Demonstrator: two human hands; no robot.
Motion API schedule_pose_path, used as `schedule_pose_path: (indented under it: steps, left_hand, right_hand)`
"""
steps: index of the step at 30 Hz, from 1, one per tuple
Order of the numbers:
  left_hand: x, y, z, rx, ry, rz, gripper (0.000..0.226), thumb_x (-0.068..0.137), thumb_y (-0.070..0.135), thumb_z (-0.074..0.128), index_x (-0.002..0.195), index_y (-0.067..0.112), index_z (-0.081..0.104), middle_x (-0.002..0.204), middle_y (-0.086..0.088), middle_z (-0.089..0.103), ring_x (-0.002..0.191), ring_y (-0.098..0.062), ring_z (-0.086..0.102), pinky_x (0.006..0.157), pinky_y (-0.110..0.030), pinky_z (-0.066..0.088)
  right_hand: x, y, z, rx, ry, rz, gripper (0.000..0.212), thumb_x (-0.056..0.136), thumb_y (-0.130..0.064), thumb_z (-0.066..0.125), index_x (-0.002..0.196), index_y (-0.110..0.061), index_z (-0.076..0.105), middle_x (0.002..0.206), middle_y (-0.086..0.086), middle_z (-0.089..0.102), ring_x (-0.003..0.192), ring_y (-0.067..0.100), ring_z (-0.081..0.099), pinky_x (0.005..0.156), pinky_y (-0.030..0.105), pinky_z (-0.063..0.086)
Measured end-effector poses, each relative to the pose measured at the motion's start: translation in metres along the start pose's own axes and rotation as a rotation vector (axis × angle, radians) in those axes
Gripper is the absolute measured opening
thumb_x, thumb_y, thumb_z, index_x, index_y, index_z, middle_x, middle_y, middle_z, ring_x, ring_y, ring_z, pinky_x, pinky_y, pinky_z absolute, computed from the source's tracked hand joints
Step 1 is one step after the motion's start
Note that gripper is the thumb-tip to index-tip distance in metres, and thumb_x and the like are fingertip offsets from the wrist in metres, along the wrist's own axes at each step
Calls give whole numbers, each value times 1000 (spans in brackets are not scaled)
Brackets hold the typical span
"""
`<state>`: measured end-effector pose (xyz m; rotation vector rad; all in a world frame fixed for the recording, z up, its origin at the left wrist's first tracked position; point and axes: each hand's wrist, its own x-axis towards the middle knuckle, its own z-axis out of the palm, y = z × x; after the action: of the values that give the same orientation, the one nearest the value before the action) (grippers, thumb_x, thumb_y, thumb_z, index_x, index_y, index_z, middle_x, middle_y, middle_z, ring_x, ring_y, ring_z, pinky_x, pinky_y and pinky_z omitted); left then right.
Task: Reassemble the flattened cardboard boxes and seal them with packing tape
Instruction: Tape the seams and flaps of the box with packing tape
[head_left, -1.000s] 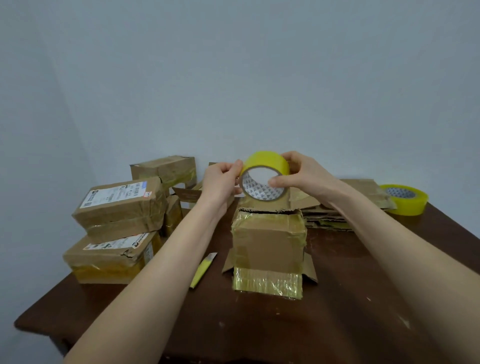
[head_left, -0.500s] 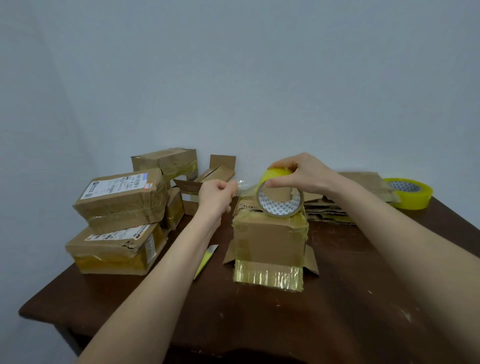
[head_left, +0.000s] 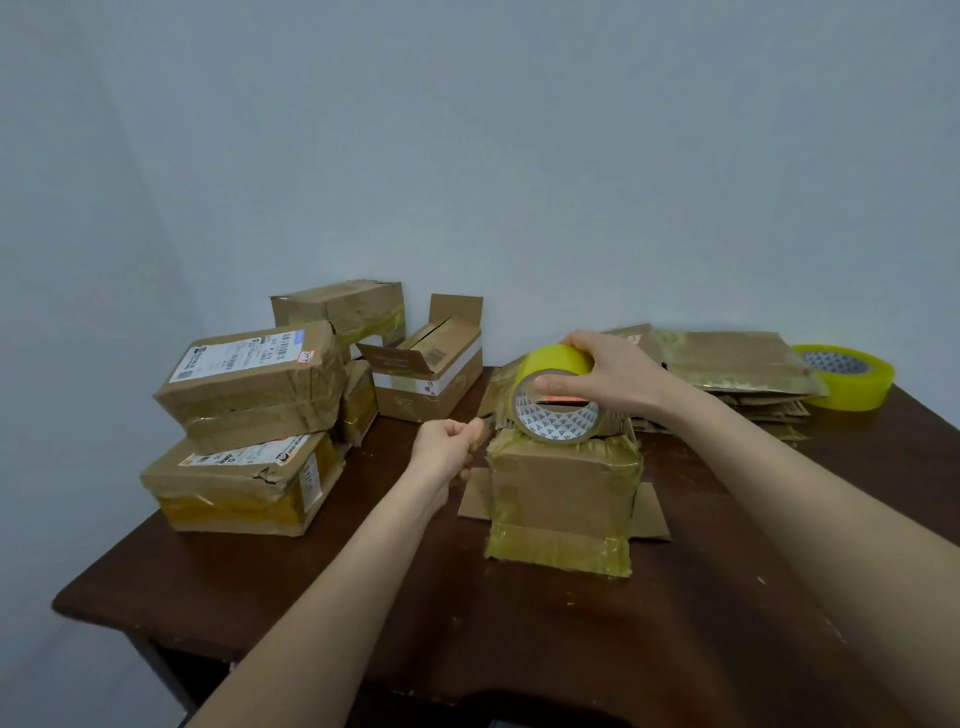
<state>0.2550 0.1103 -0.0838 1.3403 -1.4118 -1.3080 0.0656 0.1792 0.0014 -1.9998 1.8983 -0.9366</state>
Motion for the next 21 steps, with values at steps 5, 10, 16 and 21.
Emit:
schedule_pose_path:
  steps: [5, 10, 16, 21]
  left_hand:
    - [-6, -9, 20, -16, -78, -139, 32, 99, 35, 48, 77, 12, 50, 58, -1, 42, 42, -11, 32, 35, -16, 24]
    - [-4, -18, 6, 258, 98, 61, 20, 94, 18, 56, 114, 17, 56, 109, -6, 63, 74, -16, 61, 61, -28, 54]
    - [-28, 14, 24, 547, -227, 500, 107, 75, 49, 72, 153, 22, 6, 149, 2, 39, 134, -17, 40, 108, -38, 37]
    - [-28, 0, 24, 819, -221, 734, 80, 88, 43, 61, 151, 22, 18, 150, 3, 36, 134, -17, 38, 104, -33, 37]
  right_hand:
    - [-3, 3, 5, 21, 15, 1, 42, 82, -49, 68, 100, -12, 59, 87, -2, 58, 77, 13, 51, 63, 21, 36]
    - [-6, 11, 8, 48, 33, 33, 48, 81, -54, 67, 95, -9, 57, 87, 6, 60, 78, 19, 52, 64, 30, 37]
    - [-6, 15, 9, 190, 16, 91, 65, 66, -57, 76, 113, -16, 58, 105, -1, 64, 97, 16, 59, 83, 32, 47]
    - [-13, 32, -3, 396, 104, 150, 45, 67, -34, 84, 105, -22, 62, 95, -2, 65, 90, 14, 62, 81, 29, 48]
